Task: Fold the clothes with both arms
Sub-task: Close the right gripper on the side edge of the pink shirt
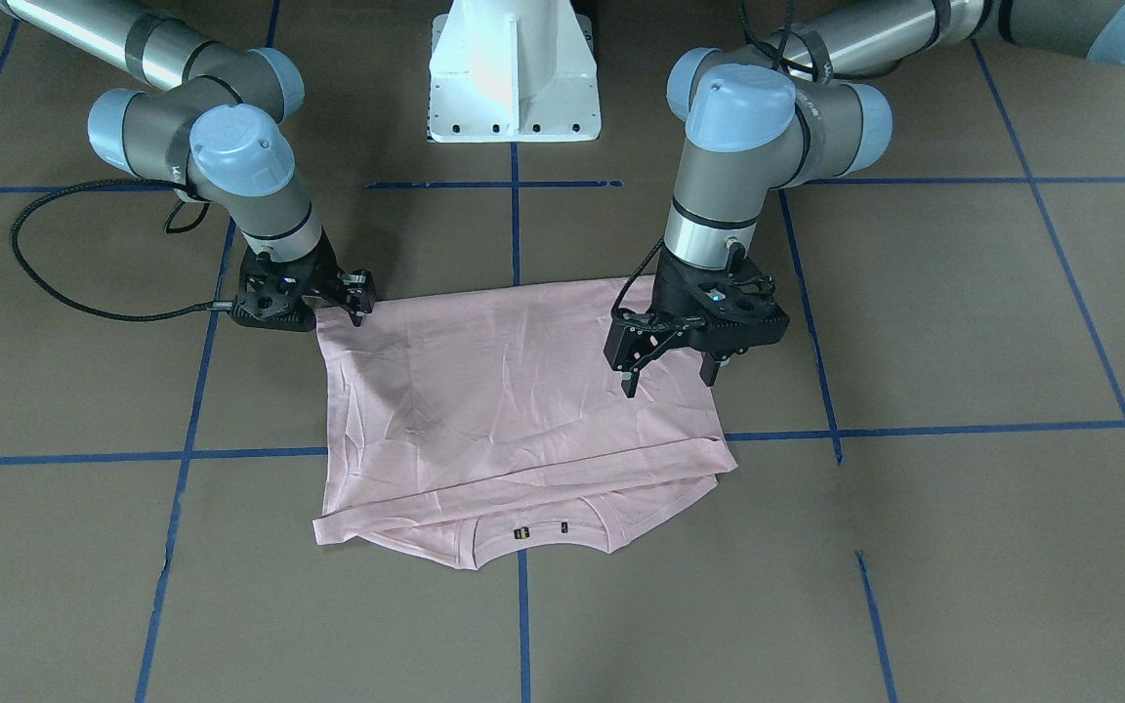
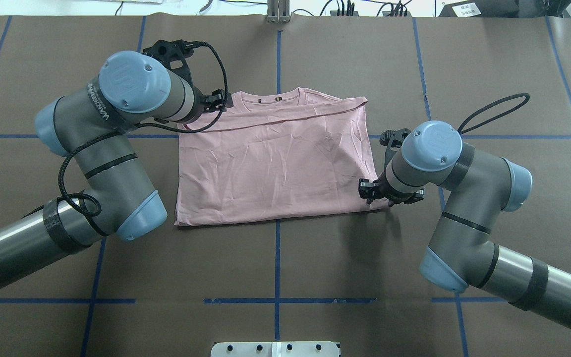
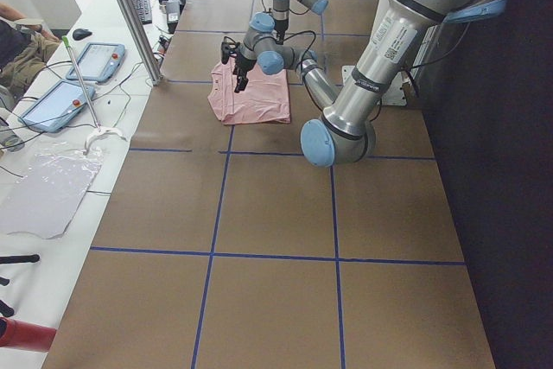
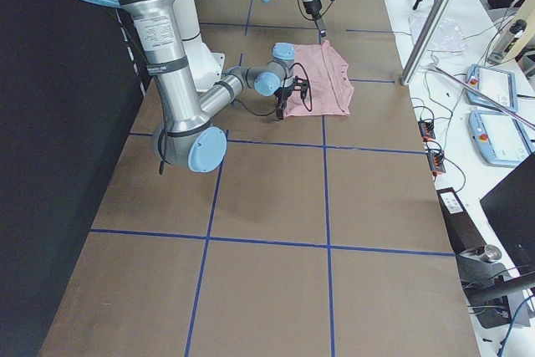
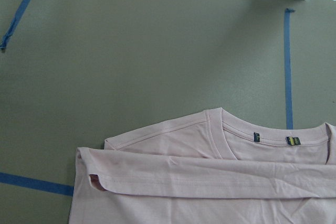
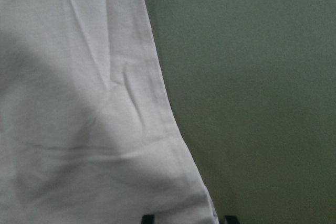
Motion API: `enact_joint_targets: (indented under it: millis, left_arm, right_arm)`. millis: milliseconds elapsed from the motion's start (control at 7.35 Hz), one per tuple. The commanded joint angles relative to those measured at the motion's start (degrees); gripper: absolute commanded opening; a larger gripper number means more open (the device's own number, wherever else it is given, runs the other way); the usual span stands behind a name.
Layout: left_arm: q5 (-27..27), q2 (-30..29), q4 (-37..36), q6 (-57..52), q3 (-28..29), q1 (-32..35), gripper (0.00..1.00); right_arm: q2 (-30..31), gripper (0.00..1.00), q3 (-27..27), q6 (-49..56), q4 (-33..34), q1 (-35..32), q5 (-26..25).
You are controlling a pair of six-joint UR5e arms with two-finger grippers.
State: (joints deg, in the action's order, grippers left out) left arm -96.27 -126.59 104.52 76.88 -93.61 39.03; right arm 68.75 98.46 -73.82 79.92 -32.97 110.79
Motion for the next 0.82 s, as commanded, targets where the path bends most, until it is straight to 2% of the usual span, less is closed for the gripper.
enact_joint_targets:
  millis: [0, 408, 681]
  left_arm:
    - [0.0, 0.0, 0.2, -0.1, 0.3, -0.1, 1.00]
    - [0.0, -0.1, 0.2, -0.3, 0.3, -0.1, 1.00]
    - [0.0, -0.1, 0.0, -0.4, -0.1, -0.1, 1.00]
  right_arm:
    - [0.2, 0.00, 0.1, 0.3, 0.1, 0.3, -0.5]
    - [0.6, 0.00, 1.0, 0.3, 0.1, 0.2, -0.4]
    - [6.4, 0.00, 8.0, 0.3, 0.1, 1.4, -0.2]
